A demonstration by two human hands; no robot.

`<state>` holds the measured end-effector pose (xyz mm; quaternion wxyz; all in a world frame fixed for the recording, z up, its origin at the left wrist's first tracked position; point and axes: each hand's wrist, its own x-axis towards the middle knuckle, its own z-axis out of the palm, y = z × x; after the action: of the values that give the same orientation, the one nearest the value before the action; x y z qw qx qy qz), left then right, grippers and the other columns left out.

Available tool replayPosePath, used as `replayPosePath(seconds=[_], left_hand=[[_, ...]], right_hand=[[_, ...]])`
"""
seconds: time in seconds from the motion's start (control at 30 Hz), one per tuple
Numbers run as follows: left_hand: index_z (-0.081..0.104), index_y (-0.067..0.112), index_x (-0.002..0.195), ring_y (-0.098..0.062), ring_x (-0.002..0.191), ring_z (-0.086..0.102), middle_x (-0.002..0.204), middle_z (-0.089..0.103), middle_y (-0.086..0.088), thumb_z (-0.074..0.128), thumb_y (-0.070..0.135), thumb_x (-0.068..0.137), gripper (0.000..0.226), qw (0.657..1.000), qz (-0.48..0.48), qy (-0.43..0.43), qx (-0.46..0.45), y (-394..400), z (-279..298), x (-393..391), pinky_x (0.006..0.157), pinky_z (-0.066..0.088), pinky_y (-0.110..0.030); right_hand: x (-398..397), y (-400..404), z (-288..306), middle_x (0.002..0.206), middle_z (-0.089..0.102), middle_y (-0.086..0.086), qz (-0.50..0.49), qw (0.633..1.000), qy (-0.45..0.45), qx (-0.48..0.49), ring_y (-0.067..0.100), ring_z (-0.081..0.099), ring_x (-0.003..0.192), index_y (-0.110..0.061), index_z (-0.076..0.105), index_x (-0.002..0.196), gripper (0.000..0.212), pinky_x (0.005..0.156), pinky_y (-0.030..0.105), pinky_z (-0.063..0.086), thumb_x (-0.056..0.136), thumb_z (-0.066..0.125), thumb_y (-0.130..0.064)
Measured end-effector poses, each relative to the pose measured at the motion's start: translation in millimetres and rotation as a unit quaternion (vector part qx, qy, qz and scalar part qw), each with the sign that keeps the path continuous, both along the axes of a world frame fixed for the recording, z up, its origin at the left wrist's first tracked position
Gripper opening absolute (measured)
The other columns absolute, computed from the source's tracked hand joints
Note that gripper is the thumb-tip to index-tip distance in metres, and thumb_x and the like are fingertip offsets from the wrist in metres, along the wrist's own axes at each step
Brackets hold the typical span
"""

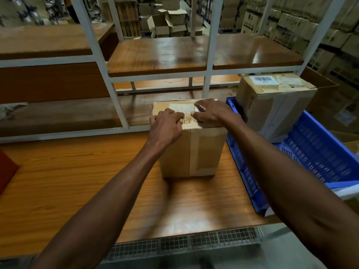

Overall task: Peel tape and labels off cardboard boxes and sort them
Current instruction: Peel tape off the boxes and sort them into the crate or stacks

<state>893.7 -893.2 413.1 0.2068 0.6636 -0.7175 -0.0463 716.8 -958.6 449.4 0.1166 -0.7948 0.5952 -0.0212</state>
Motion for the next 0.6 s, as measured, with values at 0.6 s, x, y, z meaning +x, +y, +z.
replayPosePath(seconds=[0.6], left_hand=[[0.053, 0.036, 0.148, -0.022, 0.142, 0.042, 0.156, 0.048, -0.001, 0.043, 0.039, 0.107, 0.042, 1.0, -0.008, 0.025, -0.002, 4.7, -13.2, 11.3, 0.117, 0.024, -0.047]], right_hand=[[19.9, 85.2, -53.6, 0.159, 0.043, 0.003, -0.05, 0.985, -0.046, -0.159, 0.026, 0.032, 0.15, -0.029, 0.043, 0.152, 0.045, 0.119, 0.051, 0.026, 0.11, 0.033, -0.041]])
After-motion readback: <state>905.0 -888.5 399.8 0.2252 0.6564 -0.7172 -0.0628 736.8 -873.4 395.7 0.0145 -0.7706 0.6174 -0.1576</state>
